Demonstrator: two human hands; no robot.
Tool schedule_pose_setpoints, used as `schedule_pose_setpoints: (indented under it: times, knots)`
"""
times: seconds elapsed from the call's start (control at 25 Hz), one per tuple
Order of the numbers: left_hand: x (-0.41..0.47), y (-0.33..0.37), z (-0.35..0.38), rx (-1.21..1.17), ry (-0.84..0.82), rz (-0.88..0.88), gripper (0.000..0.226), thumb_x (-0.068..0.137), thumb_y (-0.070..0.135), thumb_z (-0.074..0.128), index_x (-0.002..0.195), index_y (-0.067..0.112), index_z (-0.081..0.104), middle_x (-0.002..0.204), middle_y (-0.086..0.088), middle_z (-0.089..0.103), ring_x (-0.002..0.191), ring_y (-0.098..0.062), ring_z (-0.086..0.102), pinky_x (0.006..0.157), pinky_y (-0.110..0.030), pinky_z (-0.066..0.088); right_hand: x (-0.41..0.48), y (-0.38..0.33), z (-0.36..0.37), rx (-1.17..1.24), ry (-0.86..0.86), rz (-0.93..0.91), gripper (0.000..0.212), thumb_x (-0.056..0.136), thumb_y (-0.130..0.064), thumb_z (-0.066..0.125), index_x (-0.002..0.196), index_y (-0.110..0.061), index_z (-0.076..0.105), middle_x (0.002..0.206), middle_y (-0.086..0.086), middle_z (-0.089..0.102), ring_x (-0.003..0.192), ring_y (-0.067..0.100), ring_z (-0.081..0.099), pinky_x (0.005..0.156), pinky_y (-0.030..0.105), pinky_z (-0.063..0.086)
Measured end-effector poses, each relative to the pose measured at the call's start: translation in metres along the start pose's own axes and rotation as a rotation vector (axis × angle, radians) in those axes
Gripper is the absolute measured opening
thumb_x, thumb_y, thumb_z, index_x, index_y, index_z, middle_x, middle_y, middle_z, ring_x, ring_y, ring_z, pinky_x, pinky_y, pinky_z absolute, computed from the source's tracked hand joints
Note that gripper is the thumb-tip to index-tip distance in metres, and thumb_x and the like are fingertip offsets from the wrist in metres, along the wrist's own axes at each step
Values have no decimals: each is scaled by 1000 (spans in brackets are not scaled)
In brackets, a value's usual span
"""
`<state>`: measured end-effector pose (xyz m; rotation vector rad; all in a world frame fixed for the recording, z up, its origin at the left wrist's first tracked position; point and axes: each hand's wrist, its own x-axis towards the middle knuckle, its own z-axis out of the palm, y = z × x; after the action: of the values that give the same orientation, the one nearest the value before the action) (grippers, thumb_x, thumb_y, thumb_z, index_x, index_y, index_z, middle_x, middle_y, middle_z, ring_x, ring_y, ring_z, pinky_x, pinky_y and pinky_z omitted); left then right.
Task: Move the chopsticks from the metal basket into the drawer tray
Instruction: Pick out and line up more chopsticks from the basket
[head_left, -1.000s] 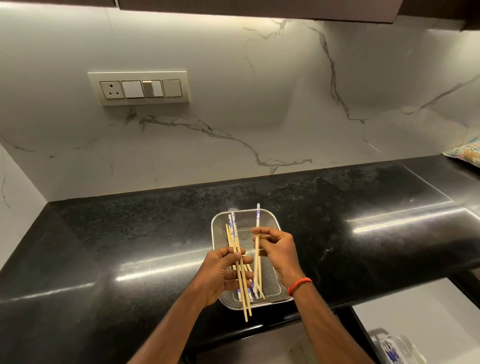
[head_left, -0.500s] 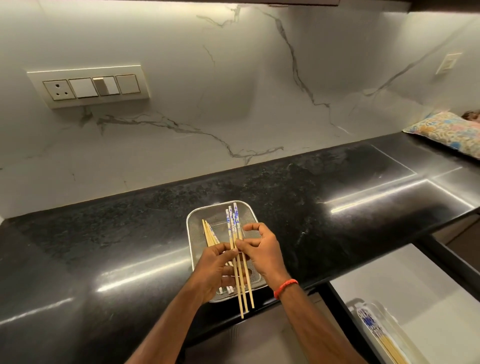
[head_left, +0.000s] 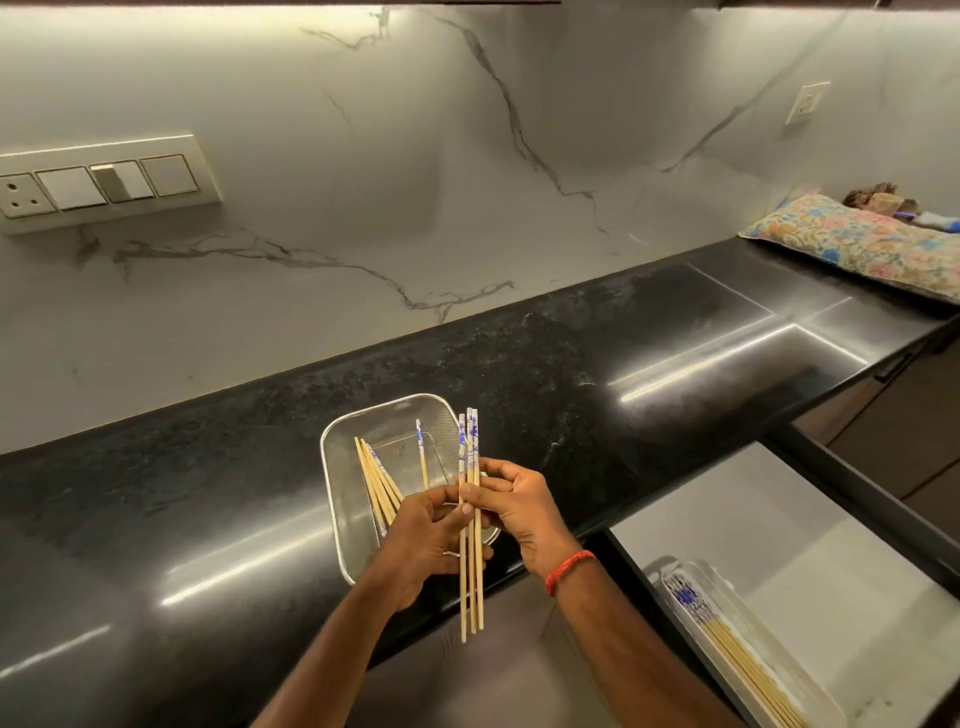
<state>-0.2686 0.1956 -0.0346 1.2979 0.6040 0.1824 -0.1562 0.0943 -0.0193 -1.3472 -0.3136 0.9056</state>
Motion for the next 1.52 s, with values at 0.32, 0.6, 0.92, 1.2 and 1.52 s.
schedule_pose_setpoints:
  times: [0.32, 0.6, 0.92, 1.2, 1.52]
  knots:
    - [-9, -11, 58, 29, -83, -12, 20, 99, 11, 59, 116, 9, 69, 101, -15, 79, 91, -34, 77, 72, -40, 64, -35, 1, -56, 49, 57, 13, 37, 82, -3, 76, 118, -4, 67, 100, 11, 78, 88, 20, 76, 75, 29, 62]
    - [-16, -28, 113, 83, -118, -30, 18, 93, 14, 67, 110, 10, 73, 99, -13, 80, 85, -36, 78, 70, -40, 64, -67, 8, -110, 33, 129, 15, 28, 89, -12, 72, 115, -3, 71, 96, 12, 78, 83, 19, 75, 74, 29, 63]
    - [-24, -54, 158, 126, -129, -98, 14, 92, 15, 69, 104, 9, 74, 96, -13, 80, 83, -36, 78, 68, -38, 64, -96, 28, -155, -55, 202, 16, 24, 89, -17, 72, 111, -6, 74, 98, 11, 77, 89, 23, 75, 80, 34, 63]
    - [-25, -59, 186, 112, -190, -138, 32, 78, 24, 75, 104, 7, 73, 96, -16, 80, 81, -39, 78, 64, -37, 64, -113, 33, -182, -62, 237, -3, 29, 90, -16, 71, 117, -4, 72, 103, 13, 77, 92, 26, 75, 84, 40, 62]
    - [-18, -78, 207, 181, -202, -153, 14, 92, 11, 69, 105, 9, 73, 92, -15, 80, 79, -34, 78, 61, -33, 63, -124, 41, -203, -56, 231, 18, 21, 88, -11, 73, 108, -5, 74, 85, -2, 77, 78, 11, 75, 69, 22, 61]
